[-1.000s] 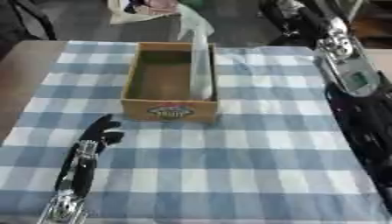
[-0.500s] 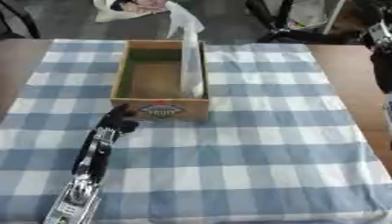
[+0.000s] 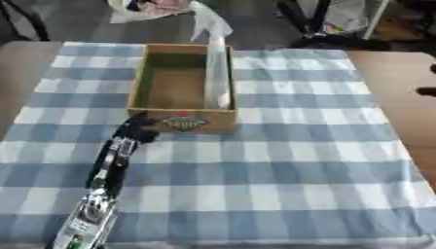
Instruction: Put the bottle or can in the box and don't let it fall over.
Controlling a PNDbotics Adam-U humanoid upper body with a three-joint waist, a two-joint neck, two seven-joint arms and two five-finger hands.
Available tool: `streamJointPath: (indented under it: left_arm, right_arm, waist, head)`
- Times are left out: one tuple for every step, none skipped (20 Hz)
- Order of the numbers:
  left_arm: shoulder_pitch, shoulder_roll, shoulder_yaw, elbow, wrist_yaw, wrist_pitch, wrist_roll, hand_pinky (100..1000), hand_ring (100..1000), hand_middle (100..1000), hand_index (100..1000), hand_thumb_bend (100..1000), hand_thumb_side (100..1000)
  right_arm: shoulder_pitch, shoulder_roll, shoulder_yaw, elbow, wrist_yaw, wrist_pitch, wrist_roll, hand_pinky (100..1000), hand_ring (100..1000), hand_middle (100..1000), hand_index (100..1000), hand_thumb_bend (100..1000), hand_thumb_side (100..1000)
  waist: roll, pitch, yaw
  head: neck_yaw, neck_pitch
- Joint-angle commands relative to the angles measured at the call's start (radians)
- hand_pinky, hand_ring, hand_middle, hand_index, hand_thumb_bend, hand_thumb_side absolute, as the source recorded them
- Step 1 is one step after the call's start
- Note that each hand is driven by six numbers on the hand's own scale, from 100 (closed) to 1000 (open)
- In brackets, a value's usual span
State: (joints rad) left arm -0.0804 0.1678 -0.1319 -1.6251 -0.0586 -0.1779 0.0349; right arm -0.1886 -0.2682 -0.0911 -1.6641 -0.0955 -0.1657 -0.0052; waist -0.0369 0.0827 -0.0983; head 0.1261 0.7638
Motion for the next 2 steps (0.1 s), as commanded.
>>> streamJointPath:
  left_arm:
    - [-0.005, 0.007, 0.005, -0.021, -0.006, -0.001, 0.006, 777, 720, 749, 916, 452, 963]
    - [-0.004, 0.005, 0.005, -0.02, -0.007, -0.001, 0.006, 777, 721, 749, 916, 451, 964]
  right_arm:
    - [0.023, 0.037, -0.017, -0.027, 0.024, 0.015, -0.014, 657, 872, 829, 961, 264, 574]
    - [0.033, 0.05, -0.019, -0.027, 0.028, 0.02, -0.018, 655, 872, 828, 960, 261, 574]
  waist:
    - [0.005, -0.01, -0.002]
    - [0.007, -0.01, -0.003]
  head:
    - [0.011, 0.006]
    - [0.014, 0.006]
